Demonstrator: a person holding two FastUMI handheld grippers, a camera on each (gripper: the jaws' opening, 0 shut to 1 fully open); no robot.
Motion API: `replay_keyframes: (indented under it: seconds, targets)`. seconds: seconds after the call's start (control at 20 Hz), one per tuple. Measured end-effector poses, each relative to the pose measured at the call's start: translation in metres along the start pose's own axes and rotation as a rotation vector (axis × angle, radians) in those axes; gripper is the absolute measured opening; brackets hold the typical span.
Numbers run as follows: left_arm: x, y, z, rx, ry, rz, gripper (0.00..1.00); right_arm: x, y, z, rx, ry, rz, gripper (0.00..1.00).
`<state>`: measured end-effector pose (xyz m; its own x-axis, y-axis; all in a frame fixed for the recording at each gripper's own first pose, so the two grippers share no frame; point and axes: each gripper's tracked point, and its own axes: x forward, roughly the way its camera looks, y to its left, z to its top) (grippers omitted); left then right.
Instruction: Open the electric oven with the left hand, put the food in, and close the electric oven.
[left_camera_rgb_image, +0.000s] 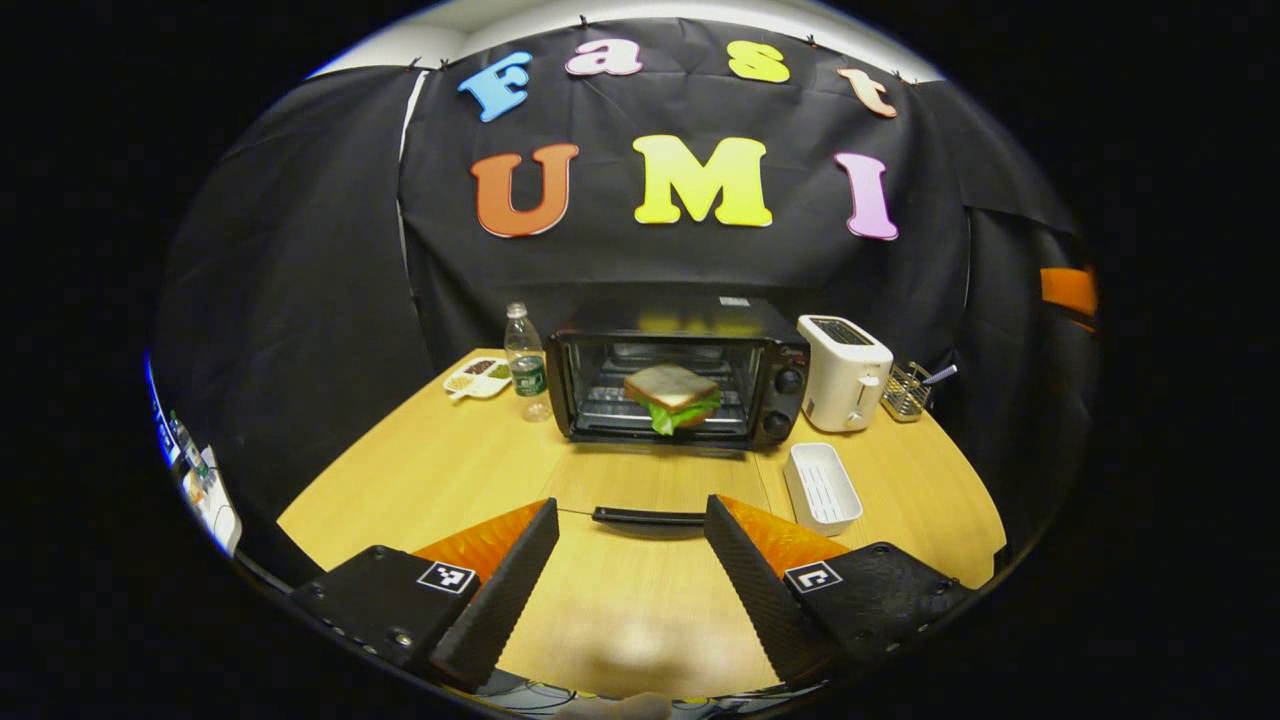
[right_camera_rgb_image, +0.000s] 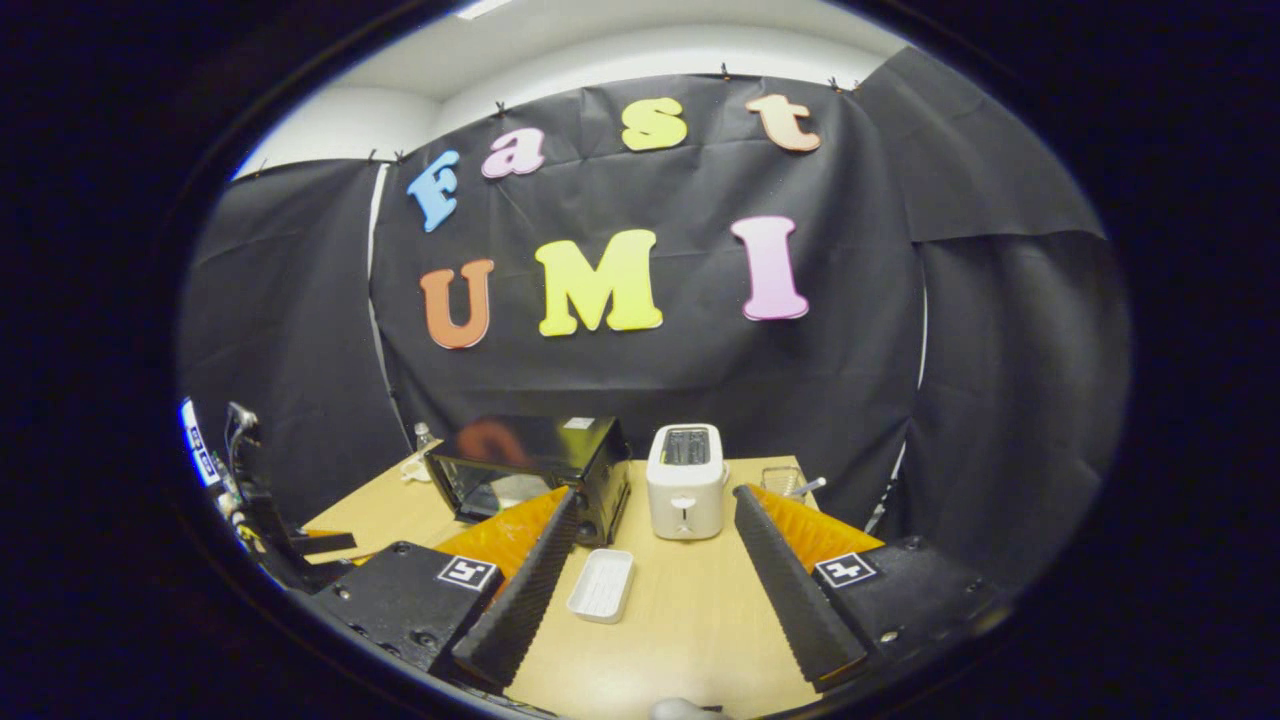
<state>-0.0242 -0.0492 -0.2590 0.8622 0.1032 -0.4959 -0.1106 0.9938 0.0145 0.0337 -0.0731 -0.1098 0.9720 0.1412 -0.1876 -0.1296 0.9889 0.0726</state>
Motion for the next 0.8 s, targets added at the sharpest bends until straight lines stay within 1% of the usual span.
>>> replay_keyframes:
  seconds: [0.2, 0.35, 0.45, 0.55, 0.65, 0.7, 0.75, 0.8]
  targets:
    - [0.043, -0.005, -0.034, 0.008, 0.095, -0.045, 0.96, -0.010, 0.000, -0.003, 0.002, 0.029, -0.041, 1.00]
    - [0.070, -0.014, -0.063, -0.001, 0.161, -0.093, 0.97, -0.015, 0.001, -0.005, 0.021, 0.058, -0.087, 1.00]
    - [0.084, -0.015, -0.079, 0.011, 0.191, -0.114, 0.97, -0.017, 0.002, -0.006, 0.035, 0.068, -0.121, 1.00]
    - [0.099, -0.020, -0.084, 0.015, 0.206, -0.137, 0.97, -0.021, 0.003, -0.007, 0.030, 0.078, -0.152, 1.00]
    - [0.113, -0.016, -0.089, 0.030, 0.211, -0.136, 0.96, -0.023, 0.003, -0.007, 0.015, 0.087, -0.186, 1.00]
    - [0.118, -0.016, -0.092, 0.028, 0.221, -0.135, 1.00, -0.023, 0.004, -0.007, 0.015, 0.093, -0.197, 1.00]
    - [0.123, -0.015, -0.094, 0.025, 0.229, -0.133, 0.96, -0.023, 0.006, -0.008, 0.023, 0.096, -0.206, 1.00]
    - [0.128, -0.013, -0.097, 0.025, 0.239, -0.134, 0.96, -0.025, 0.006, -0.008, 0.030, 0.103, -0.220, 1.00]
